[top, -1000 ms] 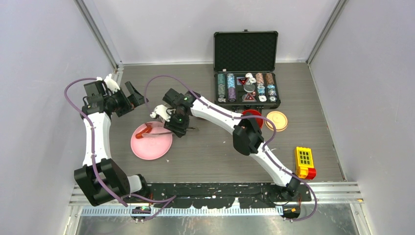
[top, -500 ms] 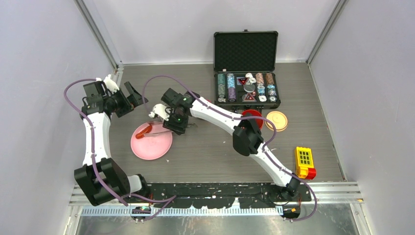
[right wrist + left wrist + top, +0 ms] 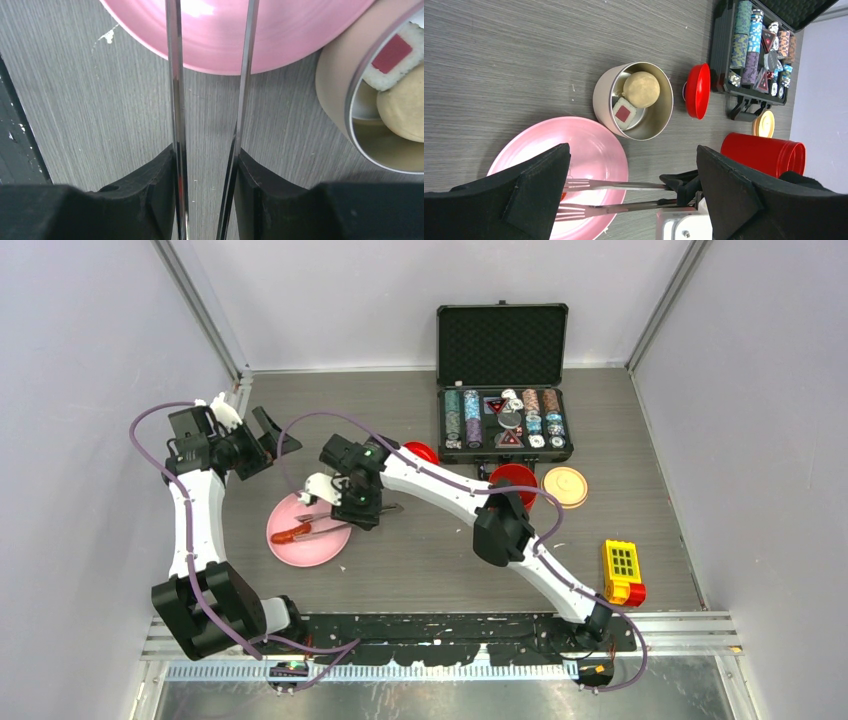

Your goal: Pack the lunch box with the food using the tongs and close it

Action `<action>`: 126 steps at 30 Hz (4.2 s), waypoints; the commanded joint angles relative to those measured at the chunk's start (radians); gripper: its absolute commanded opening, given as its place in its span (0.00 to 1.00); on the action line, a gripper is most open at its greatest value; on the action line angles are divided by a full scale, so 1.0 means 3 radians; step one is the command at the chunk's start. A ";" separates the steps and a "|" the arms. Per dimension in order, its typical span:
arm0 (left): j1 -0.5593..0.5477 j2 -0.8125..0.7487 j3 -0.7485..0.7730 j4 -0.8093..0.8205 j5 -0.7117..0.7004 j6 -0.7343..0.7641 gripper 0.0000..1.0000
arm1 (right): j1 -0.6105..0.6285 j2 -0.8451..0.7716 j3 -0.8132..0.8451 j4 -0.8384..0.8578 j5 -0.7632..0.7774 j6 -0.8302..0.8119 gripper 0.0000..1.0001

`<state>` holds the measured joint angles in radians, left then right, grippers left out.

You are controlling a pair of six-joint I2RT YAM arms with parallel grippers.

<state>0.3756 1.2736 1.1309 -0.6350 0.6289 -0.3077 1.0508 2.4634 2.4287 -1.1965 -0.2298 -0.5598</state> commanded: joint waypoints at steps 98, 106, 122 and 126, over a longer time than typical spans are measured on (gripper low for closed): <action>-0.0996 -0.0430 0.0168 -0.0232 -0.0871 0.0767 0.99 | -0.2277 -0.5393 -0.3697 -0.0449 0.0481 0.0685 0.51; -0.0926 -0.0370 0.0234 -0.0227 -0.0707 0.0593 1.00 | -0.2269 -0.4779 -0.3211 -0.0035 -0.0208 0.0758 0.47; -0.0367 -0.0416 0.0118 -0.0086 -0.0397 0.0204 1.00 | -0.0552 -0.2970 -0.2658 0.1179 0.0190 0.1328 0.47; -0.0326 -0.0396 0.0119 -0.0060 -0.0390 0.0166 1.00 | -0.0380 -0.2419 -0.2455 0.1581 0.0127 0.1539 0.47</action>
<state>0.2607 1.1709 1.1660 -0.6968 0.4843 -0.2352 0.8955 1.6310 1.6077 -0.9112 -0.1848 -0.1818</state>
